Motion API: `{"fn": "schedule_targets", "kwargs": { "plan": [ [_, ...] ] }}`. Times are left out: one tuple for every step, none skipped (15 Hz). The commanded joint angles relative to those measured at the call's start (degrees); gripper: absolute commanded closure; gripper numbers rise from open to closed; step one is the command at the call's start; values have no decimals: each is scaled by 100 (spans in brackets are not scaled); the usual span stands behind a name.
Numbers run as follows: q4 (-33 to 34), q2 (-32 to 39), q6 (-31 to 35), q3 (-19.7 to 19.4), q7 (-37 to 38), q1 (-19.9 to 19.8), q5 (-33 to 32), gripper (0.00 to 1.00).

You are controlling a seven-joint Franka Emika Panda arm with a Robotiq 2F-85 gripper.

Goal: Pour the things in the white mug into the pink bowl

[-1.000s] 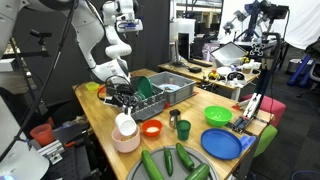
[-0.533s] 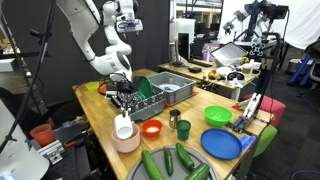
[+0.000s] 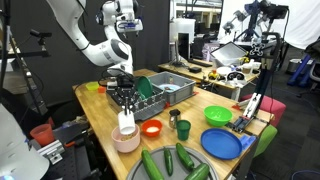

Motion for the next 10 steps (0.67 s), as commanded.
{"fn": "schedule_targets", "kwargs": {
  "plan": [
    [-573,-721,1016,-86,-41,-186,200,98],
    [-653,-848,1280,-112,-68,-222,238,98],
    [-742,-972,1578,-136,-83,-257,271,98],
    [-829,-1087,1899,-164,-81,-294,266,98],
    [-909,-1194,2206,-188,-108,-331,293,98],
    [-972,-1291,2526,-211,-140,-372,298,98],
    [-1026,-1362,2847,-236,-161,-413,301,98],
    [-1071,-1418,3181,-264,-183,-458,346,98],
    [-1124,-1464,3537,-289,-173,-503,346,98],
    [-1171,-1471,3908,-317,-176,-546,390,98]
  ]
}}
